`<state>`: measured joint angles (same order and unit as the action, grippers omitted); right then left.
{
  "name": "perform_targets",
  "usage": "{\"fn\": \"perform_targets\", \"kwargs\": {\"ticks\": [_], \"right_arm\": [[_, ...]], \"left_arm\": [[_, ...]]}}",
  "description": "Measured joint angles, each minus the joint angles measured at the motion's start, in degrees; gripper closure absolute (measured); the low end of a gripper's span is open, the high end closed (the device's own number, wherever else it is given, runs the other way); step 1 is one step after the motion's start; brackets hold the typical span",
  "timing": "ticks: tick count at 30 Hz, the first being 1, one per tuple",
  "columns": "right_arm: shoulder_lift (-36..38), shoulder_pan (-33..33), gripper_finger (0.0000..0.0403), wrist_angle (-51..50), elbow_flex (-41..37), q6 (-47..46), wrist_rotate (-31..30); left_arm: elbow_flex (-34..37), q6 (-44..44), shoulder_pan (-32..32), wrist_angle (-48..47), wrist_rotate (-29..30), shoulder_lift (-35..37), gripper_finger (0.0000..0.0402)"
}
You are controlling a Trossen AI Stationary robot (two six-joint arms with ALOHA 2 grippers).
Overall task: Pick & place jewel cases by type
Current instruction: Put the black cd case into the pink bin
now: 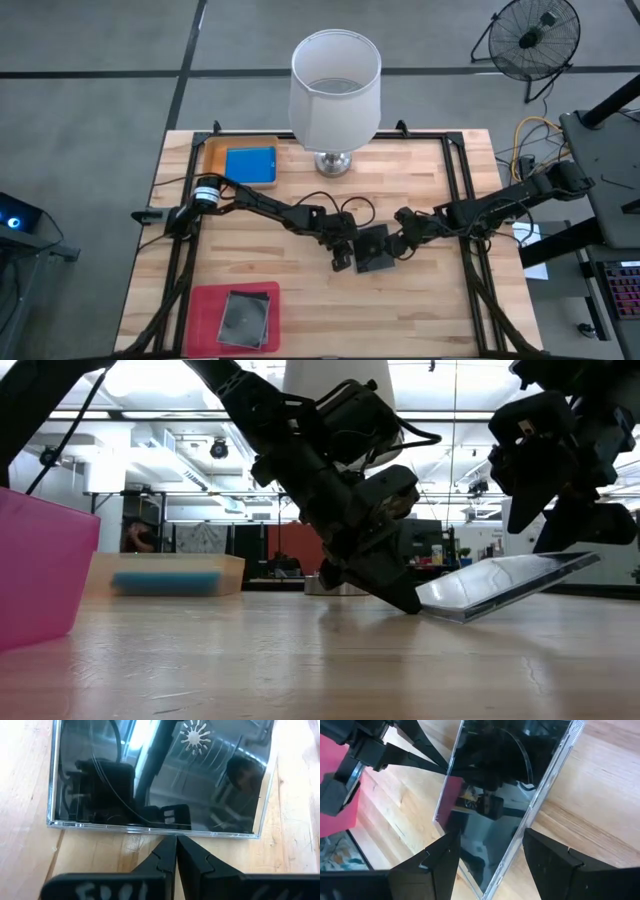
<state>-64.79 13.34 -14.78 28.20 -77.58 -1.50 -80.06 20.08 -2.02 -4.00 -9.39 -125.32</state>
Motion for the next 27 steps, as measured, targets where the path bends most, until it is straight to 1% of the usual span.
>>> {"fn": "perform_targets", "kwargs": {"ticks": [5,11,16,27], "right_arm": [[0.02,0.02,0.0197,-0.89,0.98,0.29,0.03],[0.17,0.04,0.0197,-2.82,3.98,1.89,0.05],[0.31,0.04,0.0198,-0.59,5.6,3.03,0.0],[0.17,0.02,0.0198,-0.46,5.47,3.34,0.0]], "left_arm": [[0.4,0.27,0.0,0.38,0.02,0.0,0.0402],[0.45,0.63,0.02,0.38,0.02,0.0,0.0402],[0.45,0.85,0.04,0.38,0.02,0.0,0.0401],[0.45,1.88,0.04,0.56,0.02,0.0,0.0401]]}}
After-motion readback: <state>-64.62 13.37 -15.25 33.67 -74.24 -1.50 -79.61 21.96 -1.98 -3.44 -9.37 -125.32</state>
